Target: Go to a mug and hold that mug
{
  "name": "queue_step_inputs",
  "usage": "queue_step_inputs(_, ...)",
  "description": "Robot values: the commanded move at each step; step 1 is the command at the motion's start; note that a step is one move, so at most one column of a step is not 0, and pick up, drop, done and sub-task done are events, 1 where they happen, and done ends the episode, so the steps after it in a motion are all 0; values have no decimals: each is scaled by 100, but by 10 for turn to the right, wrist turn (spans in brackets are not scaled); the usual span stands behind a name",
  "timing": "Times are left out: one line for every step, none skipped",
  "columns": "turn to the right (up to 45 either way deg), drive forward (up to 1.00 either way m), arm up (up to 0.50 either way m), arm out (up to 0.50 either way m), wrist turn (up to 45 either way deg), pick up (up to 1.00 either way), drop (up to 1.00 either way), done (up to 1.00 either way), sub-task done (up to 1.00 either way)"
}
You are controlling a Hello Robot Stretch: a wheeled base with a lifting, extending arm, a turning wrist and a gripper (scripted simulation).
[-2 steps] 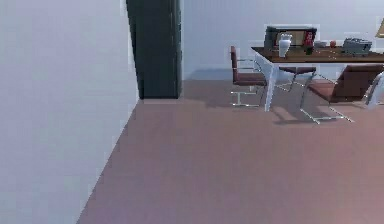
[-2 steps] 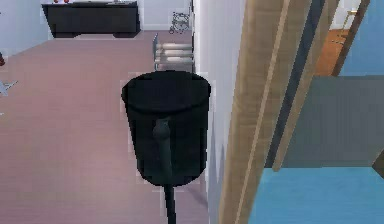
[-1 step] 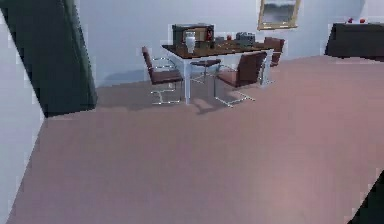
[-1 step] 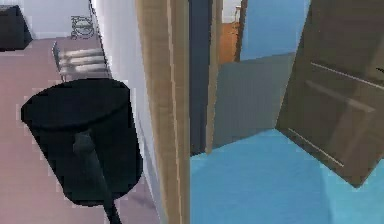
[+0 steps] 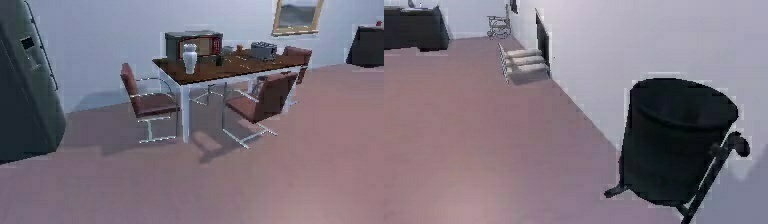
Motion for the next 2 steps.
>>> queue_step_inputs(0, 100, 0, 0, 0, 0, 0, 0, 0)
queue_step_inputs(0, 55, 0, 0, 0, 0, 0, 0, 0)
